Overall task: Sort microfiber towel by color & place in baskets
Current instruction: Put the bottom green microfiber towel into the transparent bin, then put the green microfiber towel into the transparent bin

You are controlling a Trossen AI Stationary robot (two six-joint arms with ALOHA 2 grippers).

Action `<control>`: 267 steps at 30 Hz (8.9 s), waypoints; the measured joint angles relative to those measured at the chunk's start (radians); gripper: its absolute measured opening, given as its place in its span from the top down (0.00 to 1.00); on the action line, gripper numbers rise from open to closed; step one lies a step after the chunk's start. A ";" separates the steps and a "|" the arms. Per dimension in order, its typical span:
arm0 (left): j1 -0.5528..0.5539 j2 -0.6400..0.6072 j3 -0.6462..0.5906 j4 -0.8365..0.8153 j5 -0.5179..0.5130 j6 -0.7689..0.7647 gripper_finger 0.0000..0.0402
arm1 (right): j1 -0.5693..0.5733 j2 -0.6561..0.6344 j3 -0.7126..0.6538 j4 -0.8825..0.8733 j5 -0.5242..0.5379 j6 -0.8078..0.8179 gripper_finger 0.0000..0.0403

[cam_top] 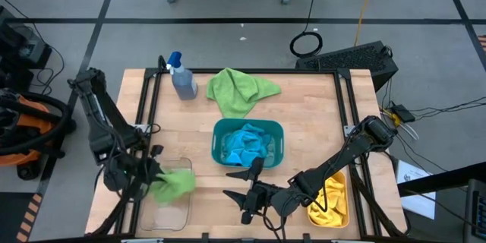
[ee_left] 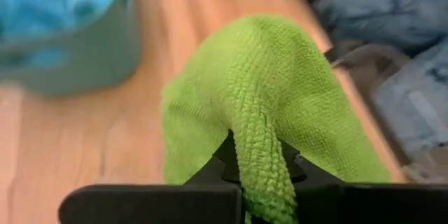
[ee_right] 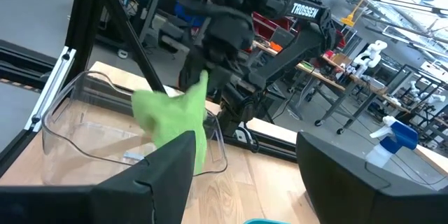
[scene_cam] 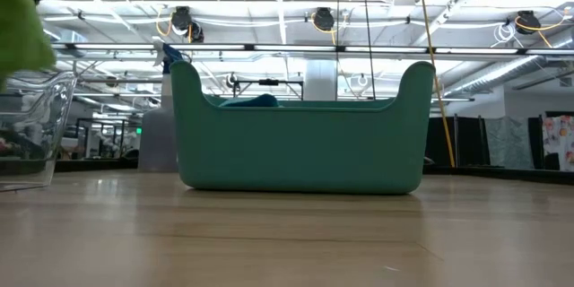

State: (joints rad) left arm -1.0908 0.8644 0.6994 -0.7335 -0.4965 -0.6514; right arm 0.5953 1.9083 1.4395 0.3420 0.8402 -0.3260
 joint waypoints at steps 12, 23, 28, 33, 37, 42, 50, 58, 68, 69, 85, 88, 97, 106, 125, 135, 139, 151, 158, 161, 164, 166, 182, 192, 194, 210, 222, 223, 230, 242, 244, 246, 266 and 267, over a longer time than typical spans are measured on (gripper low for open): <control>0.014 0.069 0.000 -0.219 0.001 -0.334 0.96 | 0.000 0.000 0.000 0.000 0.000 0.000 0.41; 0.087 0.158 0.000 -0.246 0.200 -0.436 0.95 | 0.000 0.000 0.000 -0.004 0.000 0.000 0.41; 0.124 0.163 0.000 -0.243 0.191 -0.435 0.90 | 0.000 0.000 0.000 -0.004 0.000 0.000 0.41; 0.136 0.163 0.000 -0.229 0.189 -0.421 0.81 | 0.000 0.000 0.000 -0.004 0.000 0.000 0.41; 0.135 0.163 0.000 -0.063 0.201 -0.326 0.71 | 0.000 0.000 0.000 -0.005 0.000 0.000 0.41; 0.135 0.163 0.006 0.045 0.204 -0.204 0.58 | 0.000 0.000 0.000 -0.005 0.000 0.000 0.41; 0.135 0.163 0.042 -0.036 0.209 -0.197 0.51 | 0.000 0.001 0.000 -0.013 0.000 0.001 0.41; 0.104 0.163 0.148 -0.023 0.178 -0.058 0.60 | 0.000 0.001 0.000 -0.019 0.000 0.003 0.41; 0.095 0.293 0.154 0.004 0.163 0.058 0.81 | 0.000 0.001 0.000 -0.028 0.000 0.021 0.41; 0.096 0.319 0.153 -0.010 0.178 0.051 0.83 | 0.000 0.001 0.000 -0.032 0.000 0.025 0.41; 0.164 0.517 0.153 -0.243 0.235 -0.209 0.97 | 0.000 0.001 0.000 -0.034 0.000 0.026 0.41; 0.168 0.528 0.153 -0.254 0.235 -0.251 0.97 | 0.000 0.001 0.000 -0.034 0.000 0.026 0.41; 0.156 0.536 0.152 -0.238 0.234 -0.294 0.91 | 0.000 0.001 0.000 -0.041 0.000 0.027 0.41; 0.152 0.536 0.185 -0.249 0.235 -0.283 0.84 | -0.012 0.001 0.000 -0.041 0.064 0.048 0.41; 0.130 0.518 0.356 -0.384 -0.235 0.030 0.84 | -0.249 0.001 0.003 -0.071 0.015 0.320 0.41; 0.105 0.449 0.264 -0.372 -0.639 -0.049 0.84 | -0.560 0.001 0.157 -0.449 -0.314 0.464 0.41; 0.088 0.409 0.149 -0.328 -0.680 -0.153 0.84 | -0.669 0.001 0.192 -0.552 -0.327 0.577 0.40; 0.181 0.229 0.076 -0.132 -0.514 0.019 0.97 | -0.879 0.120 0.205 -0.602 -0.523 0.705 0.40; 0.203 0.247 0.066 0.262 -0.439 0.492 0.98 | -0.898 0.218 0.205 -0.607 -0.531 0.754 0.40; 0.225 0.248 0.005 0.502 -0.265 0.738 0.97 | -0.894 0.231 0.205 -0.613 -0.530 0.778 0.40; 0.261 0.249 -0.036 0.652 -0.129 0.888 0.97 | -0.883 0.232 0.205 -0.628 -0.525 0.802 0.40; 0.290 0.241 -0.042 0.653 -0.134 0.900 0.97 | -0.875 0.232 0.205 -0.639 -0.525 0.816 0.40; 0.445 0.023 -0.146 0.542 -0.153 0.841 0.97 | -0.778 0.233 0.205 -0.661 -0.352 0.938 0.40; 0.470 -0.113 -0.220 0.534 -0.155 0.765 0.97 | -0.777 0.354 0.205 -0.573 -0.346 0.986 0.40; 0.469 -0.116 -0.220 0.536 -0.138 0.761 0.97 | -0.779 0.370 0.204 -0.557 -0.362 0.992 0.40; 0.469 -0.112 -0.219 0.546 -0.109 0.761 0.97 | -0.822 0.402 0.205 -0.553 -0.356 0.978 0.47; 0.469 -0.112 -0.218 0.550 -0.101 0.760 0.97 | -0.812 0.456 0.209 -0.558 -0.354 0.965 0.75; 0.469 -0.112 -0.218 0.549 -0.100 0.760 0.97 | -0.812 0.456 0.209 -0.559 -0.355 0.961 0.80; 0.469 -0.112 -0.218 0.549 -0.100 0.760 0.97 | -0.812 0.453 0.207 -0.555 -0.361 0.928 0.98; 0.469 -0.112 -0.218 0.539 -0.100 0.723 0.97 | -0.787 0.319 0.203 -0.511 -0.349 0.815 1.00; 0.469 -0.112 -0.218 0.537 -0.101 0.709 0.97 | -0.768 0.272 0.203 -0.510 -0.301 0.768 1.00; 0.469 -0.112 -0.218 0.541 -0.106 0.708 0.97 | -0.743 0.226 0.203 -0.506 -0.260 0.715 1.00; 0.434 -0.095 -0.218 0.784 -0.340 0.629 0.57 | -0.304 -0.082 0.205 -0.263 -0.157 0.117 1.00; 0.428 -0.090 -0.218 0.797 -0.338 0.630 0.52 | -0.282 -0.082 0.205 -0.245 -0.157 0.091 1.00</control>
State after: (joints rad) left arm -0.6630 0.7744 0.4812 0.0634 -0.8347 -0.0213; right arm 0.3130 1.8259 1.6444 0.0967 0.6830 -0.2352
